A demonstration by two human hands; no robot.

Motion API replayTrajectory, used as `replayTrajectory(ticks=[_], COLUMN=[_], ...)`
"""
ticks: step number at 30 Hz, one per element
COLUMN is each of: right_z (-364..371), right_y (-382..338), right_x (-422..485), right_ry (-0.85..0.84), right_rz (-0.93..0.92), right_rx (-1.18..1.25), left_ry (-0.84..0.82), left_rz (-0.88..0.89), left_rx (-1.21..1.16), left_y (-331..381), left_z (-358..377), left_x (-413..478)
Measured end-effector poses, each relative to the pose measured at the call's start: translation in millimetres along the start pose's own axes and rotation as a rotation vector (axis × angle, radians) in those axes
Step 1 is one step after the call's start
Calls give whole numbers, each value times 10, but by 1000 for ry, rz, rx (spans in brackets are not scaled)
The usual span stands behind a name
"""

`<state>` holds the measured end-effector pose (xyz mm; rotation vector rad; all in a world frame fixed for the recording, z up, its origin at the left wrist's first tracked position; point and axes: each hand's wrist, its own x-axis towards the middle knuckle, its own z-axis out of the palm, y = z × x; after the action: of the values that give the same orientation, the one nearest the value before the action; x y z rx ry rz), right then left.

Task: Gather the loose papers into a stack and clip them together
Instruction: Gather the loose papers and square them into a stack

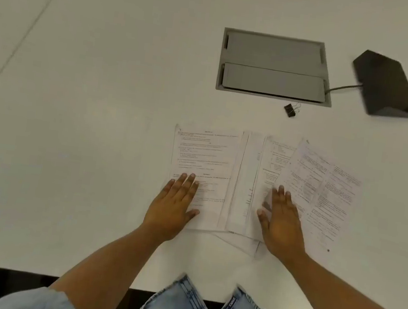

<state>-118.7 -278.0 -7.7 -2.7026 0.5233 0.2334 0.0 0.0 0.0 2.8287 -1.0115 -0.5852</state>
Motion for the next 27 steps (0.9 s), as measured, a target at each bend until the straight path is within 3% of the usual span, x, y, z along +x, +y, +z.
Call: replayTrajectory(ticks=[5,12,16,19,22,27], right_z=[183,10,-127,-237,-329,-441], right_y=[69,-13,100,285,506,790], right_x=[-267,-248,-220,-214,-231,-185], right_ry=[-74,54,207,340,361,166], right_rz=[84,201,464,661,836,990], right_rx=[-40,73,238,383,383,238], left_ry=[-97,-48,0,72,42,50], left_rz=[2,44,299,341,239,-115], left_rx=[27,-49,-66,-78,-264,-651], left_y=[-30,-16,9,155,436,1043], left_z=[124,-12,-59,-117,-209,-339], left_x=[-107,-72,-114,-108,3,284])
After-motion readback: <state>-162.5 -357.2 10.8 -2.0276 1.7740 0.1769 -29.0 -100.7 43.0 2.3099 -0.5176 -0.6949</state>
